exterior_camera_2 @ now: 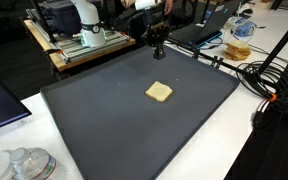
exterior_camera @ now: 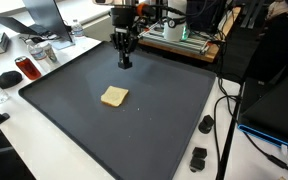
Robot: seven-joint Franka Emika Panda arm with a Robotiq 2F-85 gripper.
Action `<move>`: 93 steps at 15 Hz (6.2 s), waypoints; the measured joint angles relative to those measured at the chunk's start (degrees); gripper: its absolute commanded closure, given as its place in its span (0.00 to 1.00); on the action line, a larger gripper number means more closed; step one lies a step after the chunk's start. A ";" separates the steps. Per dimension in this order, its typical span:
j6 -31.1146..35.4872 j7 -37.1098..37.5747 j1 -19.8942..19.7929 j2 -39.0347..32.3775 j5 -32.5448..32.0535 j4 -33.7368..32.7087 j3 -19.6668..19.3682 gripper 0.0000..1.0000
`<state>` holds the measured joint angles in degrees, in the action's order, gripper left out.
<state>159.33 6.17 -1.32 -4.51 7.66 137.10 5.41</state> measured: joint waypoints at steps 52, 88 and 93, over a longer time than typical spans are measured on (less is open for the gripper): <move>-18.55 13.83 3.97 -34.61 -4.15 -36.29 -8.62 0.95; -15.21 14.13 7.41 -33.76 -6.50 -34.08 -11.17 0.95; -15.04 14.15 7.40 -33.29 -6.37 -33.61 -11.14 0.95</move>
<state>144.29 20.31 6.09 -37.80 1.29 103.49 -5.72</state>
